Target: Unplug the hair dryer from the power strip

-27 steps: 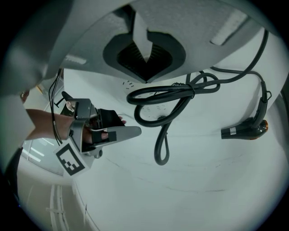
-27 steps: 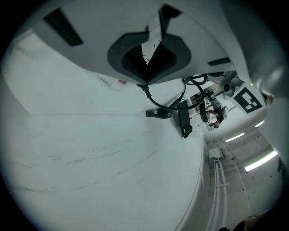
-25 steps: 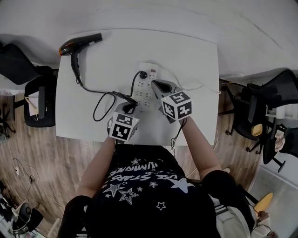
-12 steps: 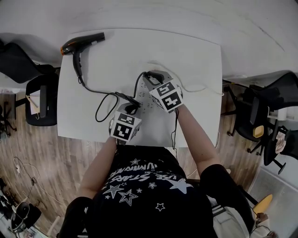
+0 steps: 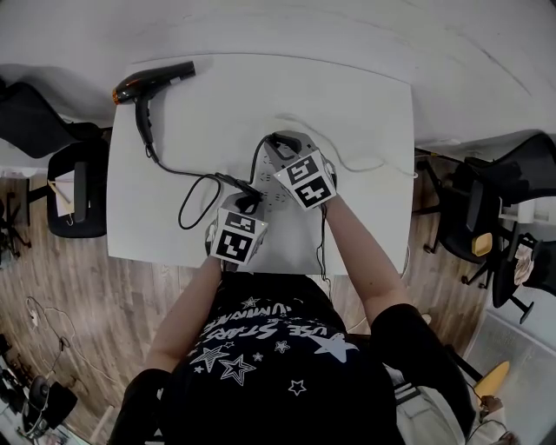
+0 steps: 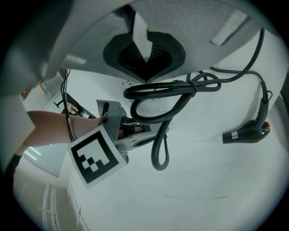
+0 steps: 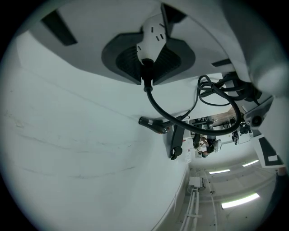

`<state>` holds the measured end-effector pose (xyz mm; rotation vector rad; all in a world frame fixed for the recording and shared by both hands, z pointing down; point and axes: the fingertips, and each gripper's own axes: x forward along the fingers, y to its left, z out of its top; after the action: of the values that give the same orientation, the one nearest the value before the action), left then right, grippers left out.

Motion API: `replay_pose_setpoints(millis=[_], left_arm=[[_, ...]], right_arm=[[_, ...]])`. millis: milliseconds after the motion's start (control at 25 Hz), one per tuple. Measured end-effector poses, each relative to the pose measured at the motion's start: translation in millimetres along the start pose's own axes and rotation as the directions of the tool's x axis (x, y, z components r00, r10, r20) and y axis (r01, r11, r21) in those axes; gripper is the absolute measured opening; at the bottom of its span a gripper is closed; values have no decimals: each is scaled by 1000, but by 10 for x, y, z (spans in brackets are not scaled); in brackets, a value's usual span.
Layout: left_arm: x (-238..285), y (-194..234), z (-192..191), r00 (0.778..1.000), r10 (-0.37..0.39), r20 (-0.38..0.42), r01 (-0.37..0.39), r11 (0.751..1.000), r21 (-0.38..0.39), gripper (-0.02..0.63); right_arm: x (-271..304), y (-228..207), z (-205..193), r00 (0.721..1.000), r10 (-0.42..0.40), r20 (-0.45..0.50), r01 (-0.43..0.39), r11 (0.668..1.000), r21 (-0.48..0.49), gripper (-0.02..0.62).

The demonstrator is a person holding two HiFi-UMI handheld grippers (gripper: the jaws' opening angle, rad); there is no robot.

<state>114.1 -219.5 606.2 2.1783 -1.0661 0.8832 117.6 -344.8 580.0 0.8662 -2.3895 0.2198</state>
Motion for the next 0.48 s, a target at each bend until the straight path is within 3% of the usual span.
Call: replay_pose_setpoints(millis=[120, 320, 480], left_arm=[[15, 0, -8, 1000, 19, -4, -19, 1000, 3, 8], [9, -14, 3, 1000, 21, -17, -21, 1000, 8, 8], [-14, -35, 20, 999, 32, 8, -32, 999, 30, 8]], right_arm=[[-15, -5, -3, 1000, -17, 6, 17, 999, 27, 83], [-32, 15, 0, 1000, -9, -6, 9, 999, -32, 81], [-37, -23, -20, 1000, 23, -2, -23, 999, 26, 81]])
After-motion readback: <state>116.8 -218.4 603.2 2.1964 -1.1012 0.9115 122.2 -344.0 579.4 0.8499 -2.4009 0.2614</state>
